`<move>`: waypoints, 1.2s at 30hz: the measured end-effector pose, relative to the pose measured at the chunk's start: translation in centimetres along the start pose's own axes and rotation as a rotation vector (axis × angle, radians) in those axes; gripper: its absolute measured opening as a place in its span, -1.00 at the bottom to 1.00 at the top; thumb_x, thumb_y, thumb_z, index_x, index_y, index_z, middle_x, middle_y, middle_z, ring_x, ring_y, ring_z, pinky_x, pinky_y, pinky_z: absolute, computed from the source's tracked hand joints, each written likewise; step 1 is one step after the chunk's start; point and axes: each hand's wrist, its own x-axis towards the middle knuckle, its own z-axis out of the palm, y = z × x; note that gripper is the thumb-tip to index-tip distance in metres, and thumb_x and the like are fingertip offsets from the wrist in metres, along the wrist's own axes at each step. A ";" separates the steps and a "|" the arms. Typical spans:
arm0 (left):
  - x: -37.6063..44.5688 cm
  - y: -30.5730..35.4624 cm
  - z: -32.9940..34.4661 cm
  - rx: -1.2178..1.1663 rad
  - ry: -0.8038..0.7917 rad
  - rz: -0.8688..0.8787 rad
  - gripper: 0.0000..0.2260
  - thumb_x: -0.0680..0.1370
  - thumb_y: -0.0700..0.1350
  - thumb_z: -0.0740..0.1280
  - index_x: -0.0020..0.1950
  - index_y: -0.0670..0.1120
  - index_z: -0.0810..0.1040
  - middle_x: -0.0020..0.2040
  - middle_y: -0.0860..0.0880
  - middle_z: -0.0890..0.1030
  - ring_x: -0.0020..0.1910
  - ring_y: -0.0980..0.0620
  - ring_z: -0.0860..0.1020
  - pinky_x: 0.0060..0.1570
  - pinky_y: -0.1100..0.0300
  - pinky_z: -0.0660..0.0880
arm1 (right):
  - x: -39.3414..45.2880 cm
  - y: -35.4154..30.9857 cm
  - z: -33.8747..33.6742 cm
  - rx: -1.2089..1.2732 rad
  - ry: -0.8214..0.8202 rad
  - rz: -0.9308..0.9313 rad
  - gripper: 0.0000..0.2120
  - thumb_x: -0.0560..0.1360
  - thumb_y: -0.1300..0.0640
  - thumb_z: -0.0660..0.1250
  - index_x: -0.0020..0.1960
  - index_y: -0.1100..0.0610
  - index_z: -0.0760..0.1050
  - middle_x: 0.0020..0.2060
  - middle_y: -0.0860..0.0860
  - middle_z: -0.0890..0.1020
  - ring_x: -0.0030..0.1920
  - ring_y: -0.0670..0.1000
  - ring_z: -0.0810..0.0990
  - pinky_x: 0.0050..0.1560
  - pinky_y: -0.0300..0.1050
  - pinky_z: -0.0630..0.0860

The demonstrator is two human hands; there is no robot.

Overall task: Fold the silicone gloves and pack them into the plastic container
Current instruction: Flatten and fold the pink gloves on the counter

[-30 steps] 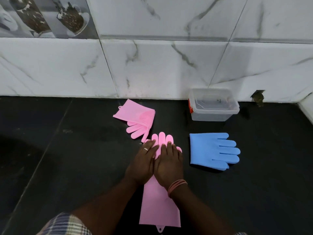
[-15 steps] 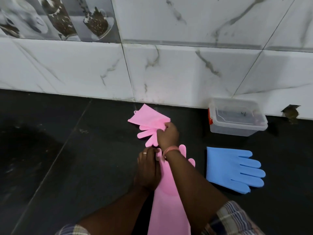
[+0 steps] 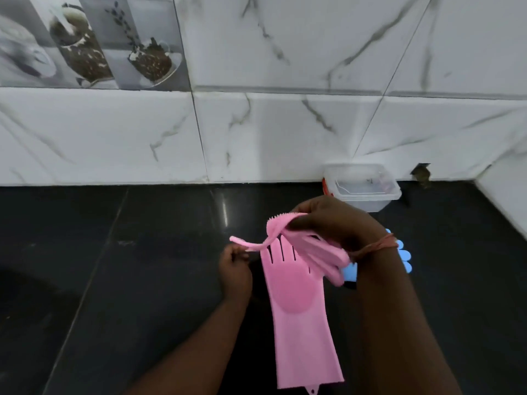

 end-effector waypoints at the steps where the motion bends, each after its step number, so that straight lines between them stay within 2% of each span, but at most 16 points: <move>1: 0.6 1.2 -0.5 -0.055 0.071 -0.059 -0.71 0.36 -0.28 0.19 -0.15 0.03 0.62 -0.14 -0.08 0.66 -0.10 -0.09 0.59 -0.02 -0.03 0.49 | -0.8 -0.2 0.1 -0.025 -0.019 0.019 -0.92 0.47 0.08 0.44 -0.09 0.03 0.72 -0.24 -0.03 0.73 -0.26 -0.09 0.64 -0.21 -0.23 0.54; 3: 0.8 4.3 -1.5 -0.052 0.091 0.006 -0.71 0.45 -0.28 0.24 -0.02 0.07 0.61 -0.05 -0.03 0.63 -0.06 -0.01 0.56 0.01 0.05 0.45 | -2.0 -0.4 0.4 -0.153 -0.033 0.048 -0.88 0.47 0.11 0.44 -0.02 0.02 0.71 -0.18 -0.03 0.73 -0.17 -0.02 0.68 -0.11 -0.16 0.60; 5: -1.0 8.4 -2.1 0.021 -0.154 0.267 -0.72 0.51 -0.22 0.25 0.18 -0.04 0.59 0.09 -0.02 0.62 0.03 0.04 0.56 0.06 0.07 0.47 | -3.2 -0.5 0.6 -0.250 -0.052 0.045 -0.84 0.45 0.09 0.44 0.02 0.00 0.70 -0.13 -0.01 0.73 -0.08 0.03 0.70 0.01 -0.02 0.62; 8: -3.7 12.4 -2.7 0.359 -0.587 0.775 -0.56 0.53 -0.05 0.33 0.41 -0.10 0.54 0.41 -0.02 0.54 0.45 0.00 0.45 0.44 0.10 0.36 | -5.1 -1.2 0.2 -0.266 -0.105 -0.025 -0.85 0.44 0.04 0.48 0.00 -0.03 0.71 -0.14 -0.05 0.74 -0.08 -0.03 0.70 0.03 -0.03 0.62; 9: -4.7 13.2 -2.5 0.398 -0.739 0.742 -0.50 0.54 0.03 0.37 0.46 -0.08 0.50 0.44 0.00 0.52 0.48 0.00 0.43 0.46 0.09 0.37 | -5.5 -1.4 0.0 -0.253 -0.091 -0.058 -0.86 0.43 0.04 0.49 -0.02 -0.03 0.71 -0.15 -0.06 0.74 -0.09 -0.04 0.70 0.02 -0.04 0.62; 11: -7.0 14.1 -1.9 0.322 -0.961 0.435 -0.40 0.49 0.12 0.46 0.50 0.03 0.45 0.39 0.06 0.56 0.38 0.03 0.53 0.33 0.06 0.52 | -5.8 -1.0 -0.8 -0.166 -0.015 -0.114 -0.87 0.40 0.07 0.54 -0.05 0.00 0.71 -0.15 -0.05 0.74 -0.08 -0.03 0.71 0.03 -0.05 0.64; 12: -7.9 14.1 -1.4 0.295 -0.965 0.325 -0.41 0.46 0.14 0.48 0.48 0.09 0.46 0.34 0.08 0.60 0.31 0.05 0.58 0.26 0.07 0.57 | -5.7 -0.5 -1.2 -0.108 0.028 -0.139 -0.85 0.38 0.09 0.56 -0.06 0.02 0.70 -0.16 -0.03 0.75 -0.08 -0.01 0.72 0.04 -0.04 0.65; 15: -9.3 12.5 -0.1 0.258 -0.714 0.074 -0.66 0.48 0.17 0.49 0.24 0.22 0.59 0.17 0.04 0.70 0.18 0.02 0.67 0.16 0.03 0.62 | -4.4 1.8 -1.5 0.173 0.188 -0.153 -0.78 0.36 0.07 0.60 -0.03 0.08 0.69 -0.13 0.03 0.75 -0.07 0.05 0.72 0.05 -0.01 0.65; 17: -9.8 11.0 1.1 0.061 -0.598 -0.315 -0.76 0.58 0.05 0.44 0.25 0.15 0.62 0.14 -0.05 0.73 0.16 -0.07 0.69 0.21 -0.06 0.60 | -2.8 4.4 -1.1 0.543 0.210 -0.084 -0.71 0.43 -0.04 0.53 0.02 0.14 0.67 -0.09 0.12 0.72 -0.12 0.10 0.67 0.00 0.07 0.60; 20: -10.1 8.3 1.6 -0.206 -0.455 -0.682 -0.72 0.67 -0.12 0.31 0.38 -0.12 0.54 0.17 -0.18 0.72 0.17 -0.17 0.68 0.26 -0.11 0.56 | -0.6 9.8 0.7 0.857 0.090 0.192 -0.17 0.33 -0.48 0.36 0.19 0.25 0.61 -0.01 0.20 0.67 -0.05 0.16 0.63 -0.01 0.04 0.57; 22: -10.0 6.3 1.3 -0.335 -0.434 -0.785 -0.65 0.69 -0.15 0.26 0.48 -0.15 0.45 0.30 -0.24 0.64 0.31 -0.23 0.60 0.40 -0.19 0.45 | -0.1 13.4 3.4 0.858 -0.111 0.317 -0.04 0.26 -0.59 0.27 0.22 0.22 0.60 0.06 0.18 0.66 0.08 0.18 0.64 0.08 0.08 0.60; 24: -10.0 5.0 1.1 -0.380 -0.416 -0.840 -0.58 0.68 -0.16 0.26 0.55 -0.12 0.37 0.38 -0.27 0.58 0.37 -0.29 0.55 0.47 -0.26 0.37 | -0.5 16.0 6.7 0.848 -0.179 0.378 -0.18 0.30 -0.50 0.37 0.25 0.13 0.60 0.15 0.13 0.68 0.21 0.20 0.63 0.21 0.20 0.57; 26: -10.3 4.1 1.2 -0.379 -0.383 -0.849 -0.56 0.67 -0.23 0.25 0.57 -0.10 0.35 0.37 -0.29 0.58 0.37 -0.32 0.54 0.46 -0.30 0.37 | -0.9 17.6 9.2 0.861 -0.061 0.391 -0.36 0.33 -0.25 0.55 0.25 0.13 0.60 0.12 0.10 0.70 0.19 0.19 0.64 0.20 0.24 0.58; 31: -10.7 3.8 1.4 -0.311 -0.417 -0.703 -0.55 0.64 -0.38 0.20 0.48 -0.04 0.44 0.32 -0.21 0.64 0.29 -0.29 0.61 0.35 -0.27 0.49 | -1.0 18.0 11.0 0.653 0.292 0.293 -0.65 0.40 0.11 0.55 0.12 0.11 0.54 0.02 0.01 0.65 0.02 0.02 0.62 -0.04 -0.09 0.59; 33: -10.7 4.4 1.3 -0.274 -0.447 -0.617 -0.52 0.60 -0.43 0.19 0.43 -0.02 0.49 0.29 -0.16 0.67 0.25 -0.26 0.64 0.30 -0.24 0.53 | -1.0 17.8 10.7 0.627 0.352 0.217 -0.66 0.44 0.15 0.51 0.17 0.09 0.53 0.06 -0.01 0.63 0.02 -0.04 0.60 -0.05 -0.16 0.56; 36: -10.0 4.4 1.3 -0.191 -0.405 -0.576 -0.56 0.58 -0.43 0.25 0.38 -0.06 0.54 0.22 -0.16 0.71 0.17 -0.25 0.69 0.14 -0.18 0.63 | -0.7 17.9 10.6 0.603 0.425 0.103 -0.53 0.47 0.10 0.50 0.34 0.06 0.47 0.22 -0.03 0.59 0.16 -0.01 0.57 0.15 -0.07 0.57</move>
